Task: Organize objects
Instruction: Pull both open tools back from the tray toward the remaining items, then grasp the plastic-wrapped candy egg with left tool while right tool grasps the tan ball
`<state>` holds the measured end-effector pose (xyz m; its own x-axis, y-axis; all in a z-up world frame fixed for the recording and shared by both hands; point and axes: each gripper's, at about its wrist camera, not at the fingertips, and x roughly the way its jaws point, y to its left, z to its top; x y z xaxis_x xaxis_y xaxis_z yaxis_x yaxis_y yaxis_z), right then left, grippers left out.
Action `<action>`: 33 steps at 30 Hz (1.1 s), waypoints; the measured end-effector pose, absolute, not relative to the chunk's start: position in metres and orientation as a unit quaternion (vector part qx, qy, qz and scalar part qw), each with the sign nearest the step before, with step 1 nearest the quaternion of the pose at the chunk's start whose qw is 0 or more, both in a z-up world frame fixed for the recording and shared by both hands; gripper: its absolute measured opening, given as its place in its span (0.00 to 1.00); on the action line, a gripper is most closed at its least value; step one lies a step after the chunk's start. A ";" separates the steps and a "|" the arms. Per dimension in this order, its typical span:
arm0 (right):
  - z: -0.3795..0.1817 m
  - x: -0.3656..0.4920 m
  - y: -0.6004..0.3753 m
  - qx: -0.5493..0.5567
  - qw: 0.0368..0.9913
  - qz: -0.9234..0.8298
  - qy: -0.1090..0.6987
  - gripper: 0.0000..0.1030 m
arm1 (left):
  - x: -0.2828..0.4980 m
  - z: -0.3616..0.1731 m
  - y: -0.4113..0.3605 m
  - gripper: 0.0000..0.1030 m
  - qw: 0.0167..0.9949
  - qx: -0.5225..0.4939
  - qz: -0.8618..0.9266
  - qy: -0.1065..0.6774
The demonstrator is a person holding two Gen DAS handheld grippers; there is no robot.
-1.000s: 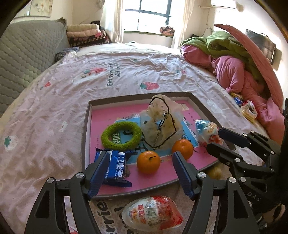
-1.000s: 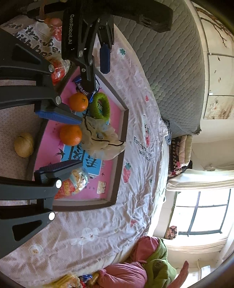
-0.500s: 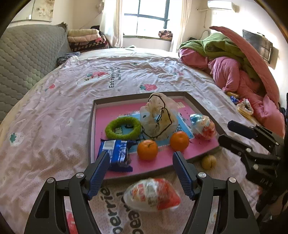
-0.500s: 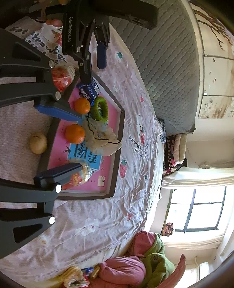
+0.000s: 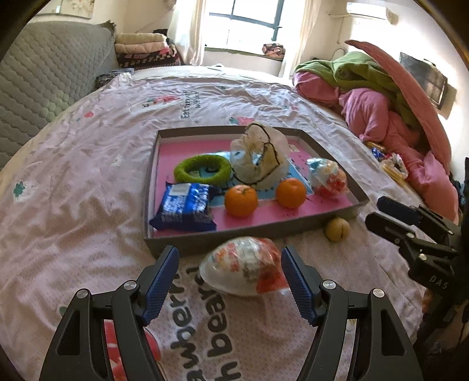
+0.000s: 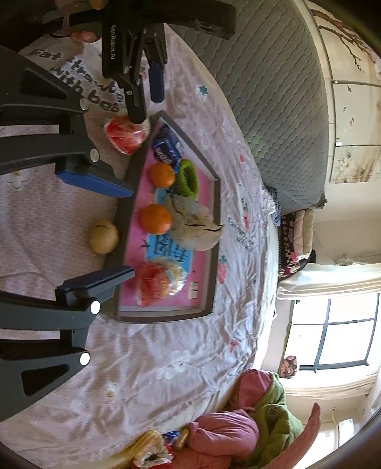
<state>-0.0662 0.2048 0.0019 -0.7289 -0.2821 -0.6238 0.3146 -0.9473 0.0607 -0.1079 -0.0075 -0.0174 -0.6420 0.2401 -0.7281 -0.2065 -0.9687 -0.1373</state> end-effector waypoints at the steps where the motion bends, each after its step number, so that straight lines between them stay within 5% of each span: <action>1: 0.000 -0.065 0.205 0.334 0.159 -0.929 0.025 0.47 | -0.106 -0.018 -0.006 0.72 0.125 -0.405 0.906 -0.018; 33: -0.041 -0.089 0.196 0.385 0.163 -0.908 0.024 0.47 | -0.135 -0.057 0.011 0.73 0.166 -0.429 0.887 -0.039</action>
